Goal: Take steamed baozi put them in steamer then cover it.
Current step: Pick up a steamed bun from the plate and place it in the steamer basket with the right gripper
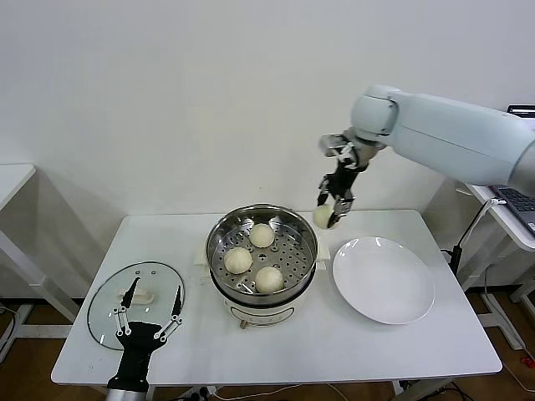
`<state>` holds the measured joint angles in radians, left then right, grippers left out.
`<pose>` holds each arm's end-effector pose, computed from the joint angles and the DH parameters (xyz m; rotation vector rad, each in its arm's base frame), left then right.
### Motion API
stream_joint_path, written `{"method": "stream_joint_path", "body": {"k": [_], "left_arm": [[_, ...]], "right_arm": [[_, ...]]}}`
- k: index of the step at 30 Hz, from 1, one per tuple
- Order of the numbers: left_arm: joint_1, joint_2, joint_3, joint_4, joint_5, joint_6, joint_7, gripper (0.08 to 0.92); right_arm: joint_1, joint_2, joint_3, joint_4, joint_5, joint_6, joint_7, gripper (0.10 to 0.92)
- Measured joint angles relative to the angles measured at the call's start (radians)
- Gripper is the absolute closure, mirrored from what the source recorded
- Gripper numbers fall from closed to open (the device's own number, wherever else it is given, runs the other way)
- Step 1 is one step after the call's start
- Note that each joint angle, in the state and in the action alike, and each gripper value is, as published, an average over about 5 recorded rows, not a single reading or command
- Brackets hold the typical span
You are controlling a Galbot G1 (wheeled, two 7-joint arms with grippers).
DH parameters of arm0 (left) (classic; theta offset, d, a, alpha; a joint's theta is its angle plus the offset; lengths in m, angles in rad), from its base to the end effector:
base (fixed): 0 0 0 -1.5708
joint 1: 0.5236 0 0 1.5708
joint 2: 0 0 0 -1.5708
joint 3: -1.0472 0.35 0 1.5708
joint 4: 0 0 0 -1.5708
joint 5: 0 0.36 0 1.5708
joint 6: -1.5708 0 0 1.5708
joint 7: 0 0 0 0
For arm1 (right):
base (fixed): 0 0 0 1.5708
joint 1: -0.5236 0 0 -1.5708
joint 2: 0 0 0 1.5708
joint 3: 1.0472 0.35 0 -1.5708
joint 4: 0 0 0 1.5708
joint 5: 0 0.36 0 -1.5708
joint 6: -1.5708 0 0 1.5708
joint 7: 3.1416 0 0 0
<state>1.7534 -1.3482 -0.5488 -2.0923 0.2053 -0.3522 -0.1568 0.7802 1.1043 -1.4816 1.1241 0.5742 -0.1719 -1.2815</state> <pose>0.1305 0.0453 -0.3278 0.0590 2.8897 0.5238 0.5995 0.0357 0.0160 1.6069 -1.1963 1.3975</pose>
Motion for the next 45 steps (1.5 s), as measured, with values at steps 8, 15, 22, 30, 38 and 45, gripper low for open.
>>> {"method": "stream_joint_path", "body": {"k": [8, 15, 22, 30, 38, 45], "left_arm": [[0.0, 0.0, 0.003, 0.0, 0.0, -0.002, -0.004, 0.177], [0.001, 0.002, 0.006, -0.001, 0.002, 0.0, -0.007, 0.177], [0.002, 0.003, 0.006, -0.001, 0.002, 0.0, -0.007, 0.177], [0.007, 0.002, 0.0, -0.006, 0.003, 0.0, -0.008, 0.177], [0.006, 0.0, -0.008, -0.007, 0.003, -0.002, -0.01, 0.177], [0.006, -0.001, -0.011, -0.012, 0.003, -0.001, -0.011, 0.177]], "right_arm": [[-0.017, 0.09, -0.029, 0.008, 0.014, -0.018, 0.033, 0.414], [-0.062, 0.145, -0.035, -0.014, -0.012, -0.02, 0.05, 0.414], [-0.101, 0.165, -0.044, -0.035, -0.038, -0.022, 0.066, 0.414], [-0.145, 0.18, -0.042, -0.049, -0.055, -0.026, 0.092, 0.391], [-0.178, 0.191, -0.033, -0.056, -0.063, -0.027, 0.118, 0.377], [-0.185, 0.179, -0.014, -0.041, -0.07, -0.025, 0.131, 0.233]]}}
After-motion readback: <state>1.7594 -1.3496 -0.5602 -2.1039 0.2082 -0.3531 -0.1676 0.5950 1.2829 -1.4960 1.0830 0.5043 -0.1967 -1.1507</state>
